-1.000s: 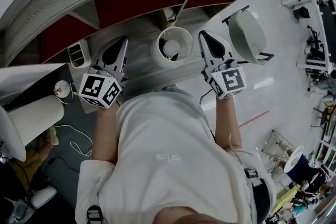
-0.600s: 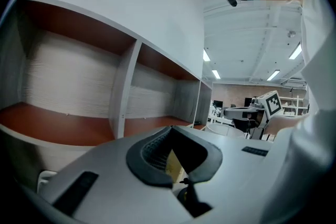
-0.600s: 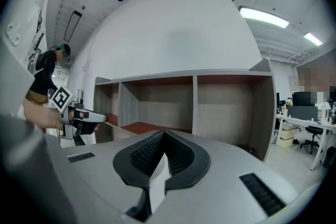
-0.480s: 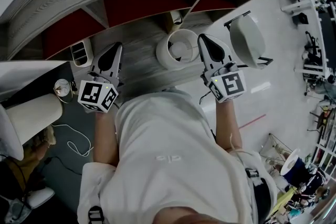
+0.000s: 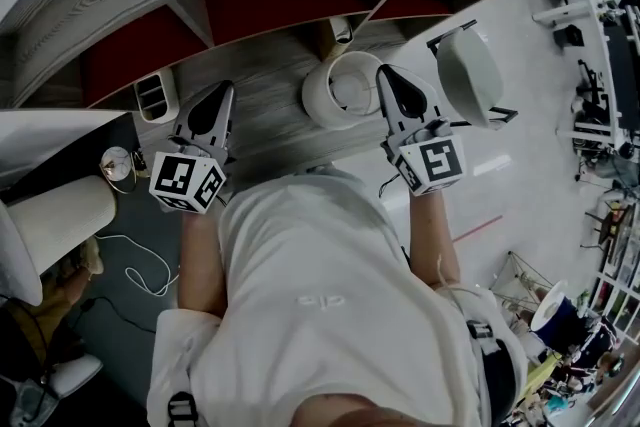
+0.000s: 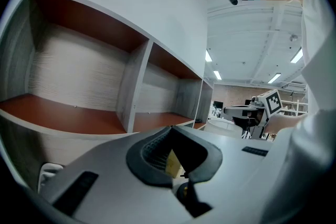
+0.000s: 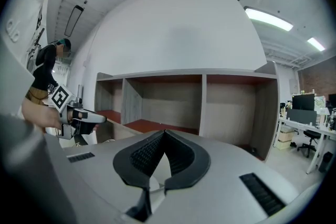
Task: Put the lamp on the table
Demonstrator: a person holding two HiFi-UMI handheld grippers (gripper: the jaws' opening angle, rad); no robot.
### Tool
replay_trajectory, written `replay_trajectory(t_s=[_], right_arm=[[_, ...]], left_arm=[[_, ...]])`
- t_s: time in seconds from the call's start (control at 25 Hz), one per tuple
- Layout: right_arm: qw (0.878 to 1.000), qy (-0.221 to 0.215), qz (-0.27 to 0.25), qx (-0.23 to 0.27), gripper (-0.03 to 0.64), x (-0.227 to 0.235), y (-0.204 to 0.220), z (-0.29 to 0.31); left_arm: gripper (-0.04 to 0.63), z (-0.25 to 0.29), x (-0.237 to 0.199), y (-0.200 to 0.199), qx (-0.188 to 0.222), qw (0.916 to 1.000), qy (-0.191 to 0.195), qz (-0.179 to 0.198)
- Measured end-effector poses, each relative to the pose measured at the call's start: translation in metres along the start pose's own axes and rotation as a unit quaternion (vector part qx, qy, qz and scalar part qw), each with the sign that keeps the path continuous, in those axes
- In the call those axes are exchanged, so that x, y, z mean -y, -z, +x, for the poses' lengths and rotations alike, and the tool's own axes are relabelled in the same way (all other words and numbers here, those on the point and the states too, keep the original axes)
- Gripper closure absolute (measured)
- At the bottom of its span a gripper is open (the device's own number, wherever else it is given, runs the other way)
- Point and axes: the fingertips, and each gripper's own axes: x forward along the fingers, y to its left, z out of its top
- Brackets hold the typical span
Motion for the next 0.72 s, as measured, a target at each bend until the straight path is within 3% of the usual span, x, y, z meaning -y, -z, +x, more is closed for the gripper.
replay_trajectory(t_s=[0.72], right_arm=[[1.000,0.014,0.007,-0.005,0.588,-0.008,0.003,-0.007]], left_arm=[[0.580,-0.006,-0.003,0.011,-0.022,0.9997,0.008,-0.002]])
